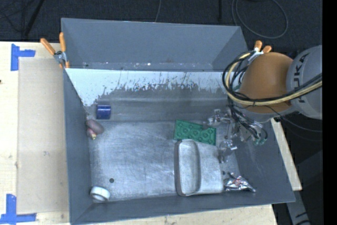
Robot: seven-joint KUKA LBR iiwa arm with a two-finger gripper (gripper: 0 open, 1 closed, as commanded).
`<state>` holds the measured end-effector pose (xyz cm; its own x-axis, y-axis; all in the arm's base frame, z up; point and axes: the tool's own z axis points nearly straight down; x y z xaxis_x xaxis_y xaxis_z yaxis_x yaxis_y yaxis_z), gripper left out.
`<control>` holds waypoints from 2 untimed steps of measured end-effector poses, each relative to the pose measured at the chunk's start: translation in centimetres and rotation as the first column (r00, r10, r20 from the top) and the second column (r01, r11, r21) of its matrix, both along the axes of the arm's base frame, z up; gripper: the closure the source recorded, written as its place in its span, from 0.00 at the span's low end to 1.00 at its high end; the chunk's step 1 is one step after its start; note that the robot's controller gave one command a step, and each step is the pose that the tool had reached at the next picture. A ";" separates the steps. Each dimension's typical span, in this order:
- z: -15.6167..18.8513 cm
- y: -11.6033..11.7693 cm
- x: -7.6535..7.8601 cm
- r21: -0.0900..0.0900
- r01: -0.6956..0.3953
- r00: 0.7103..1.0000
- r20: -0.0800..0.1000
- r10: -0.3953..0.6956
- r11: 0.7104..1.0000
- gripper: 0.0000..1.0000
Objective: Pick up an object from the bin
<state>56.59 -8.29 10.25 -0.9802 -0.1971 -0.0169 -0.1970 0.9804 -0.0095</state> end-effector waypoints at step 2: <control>-2.0 1.0 3.7 0.006 0.161 0.987 0.002 -0.161 0.987 1.00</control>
Offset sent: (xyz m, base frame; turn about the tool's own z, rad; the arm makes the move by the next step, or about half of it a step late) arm 0.0316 0.0121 -0.0257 0.1604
